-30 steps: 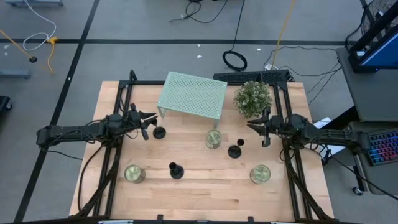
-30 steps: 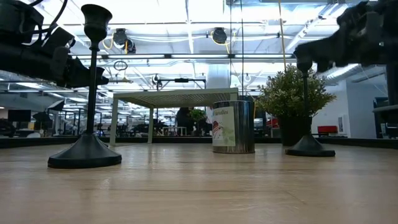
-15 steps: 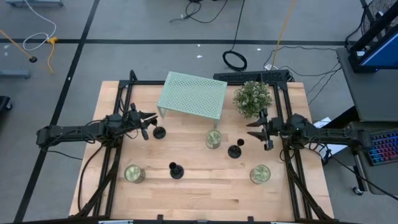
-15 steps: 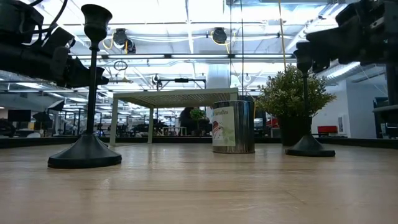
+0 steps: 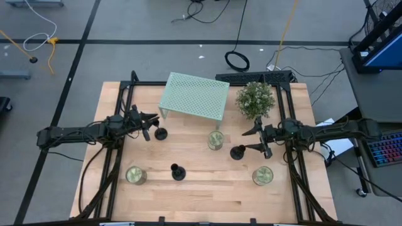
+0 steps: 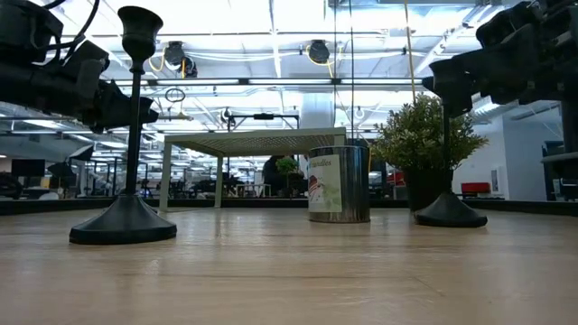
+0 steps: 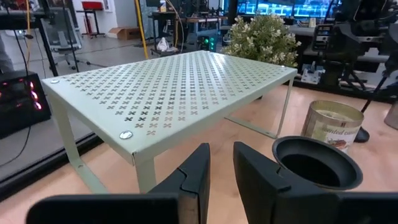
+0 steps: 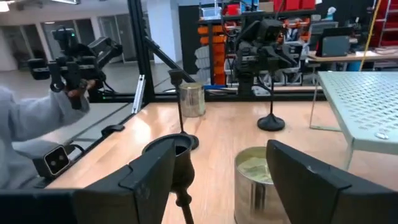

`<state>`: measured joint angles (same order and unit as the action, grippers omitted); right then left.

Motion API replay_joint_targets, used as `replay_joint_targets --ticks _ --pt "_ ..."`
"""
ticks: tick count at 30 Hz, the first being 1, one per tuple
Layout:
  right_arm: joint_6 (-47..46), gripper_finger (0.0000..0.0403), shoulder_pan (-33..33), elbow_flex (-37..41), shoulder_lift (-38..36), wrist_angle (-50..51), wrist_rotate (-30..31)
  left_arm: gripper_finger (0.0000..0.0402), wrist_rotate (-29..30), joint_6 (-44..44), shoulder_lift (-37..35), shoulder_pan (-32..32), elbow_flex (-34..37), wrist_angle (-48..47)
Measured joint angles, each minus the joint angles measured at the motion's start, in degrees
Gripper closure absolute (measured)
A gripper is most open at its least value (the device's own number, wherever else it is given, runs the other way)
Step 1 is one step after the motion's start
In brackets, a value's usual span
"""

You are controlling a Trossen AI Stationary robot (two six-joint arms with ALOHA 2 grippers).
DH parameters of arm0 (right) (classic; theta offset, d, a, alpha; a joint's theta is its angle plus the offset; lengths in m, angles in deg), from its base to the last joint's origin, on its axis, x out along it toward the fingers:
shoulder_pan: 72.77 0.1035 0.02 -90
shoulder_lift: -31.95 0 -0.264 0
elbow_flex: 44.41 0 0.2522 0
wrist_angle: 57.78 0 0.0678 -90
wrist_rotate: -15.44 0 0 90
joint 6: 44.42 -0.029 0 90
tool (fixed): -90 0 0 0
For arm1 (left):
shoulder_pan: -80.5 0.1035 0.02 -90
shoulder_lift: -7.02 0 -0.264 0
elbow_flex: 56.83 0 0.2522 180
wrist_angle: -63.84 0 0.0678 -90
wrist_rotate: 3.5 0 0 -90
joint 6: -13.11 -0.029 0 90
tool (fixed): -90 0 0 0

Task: Pick & Place candle stick holders
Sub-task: Put the right black candle holder on the shelf

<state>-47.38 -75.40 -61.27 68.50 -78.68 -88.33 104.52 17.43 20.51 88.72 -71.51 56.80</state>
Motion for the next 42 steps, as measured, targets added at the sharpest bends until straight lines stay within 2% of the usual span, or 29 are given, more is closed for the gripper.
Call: replay_joint_targets --ticks 8,10,16,20,23,30,32,35,38,42 --pt "7.19 0.0154 0.09 0.0 -0.56 -8.32 0.19 0.0325 -1.65 -5.35 -0.01 0.01 0.0 0.87" --pt "5.99 0.0154 0.09 0.0 -0.49 -8.06 0.05 0.0325 -3.04 -5.31 -0.02 0.01 0.0 0.83" --pt "0.52 0.0153 0.11 0.0 0.45 -6.74 0.06 0.0325 -1.97 -5.67 0.0 0.01 -0.01 0.83" --pt "-3.94 0.0153 0.15 0.0 3.28 -5.43 -0.04 0.0322 -2.8 -2.05 -0.02 0.01 0.0 0.67" --pt "-3.92 0.0153 0.84 0.0 5.9 -6.82 0.01 0.0303 -4.59 -1.87 0.0 0.01 -0.01 -0.74" --pt "-3.88 0.0153 3.68 0.0 11.64 -7.44 0.08 0.0212 -3.06 -1.89 -0.01 0.01 -0.01 -2.74" --pt "-3.72 0.0153 4.28 0.0 13.3 -8.4 0.21 0.0191 -1.33 -1.87 -0.01 -0.01 -0.01 -2.76" --pt "-2.18 0.0153 4.37 0.04 15.89 -10.45 0.41 0.0173 4.55 -1.63 0.0 0.01 -0.01 -2.69" --pt "-1.0 0.0153 4.39 0.04 18.66 -14.3 3.14 0.0168 9.51 -2.67 -0.02 0.01 -0.03 -2.58" --pt "-0.72 0.0165 4.41 0.04 22.71 -17.88 3.2 0.0167 14.25 -2.94 -0.02 0.01 -0.03 -2.56"
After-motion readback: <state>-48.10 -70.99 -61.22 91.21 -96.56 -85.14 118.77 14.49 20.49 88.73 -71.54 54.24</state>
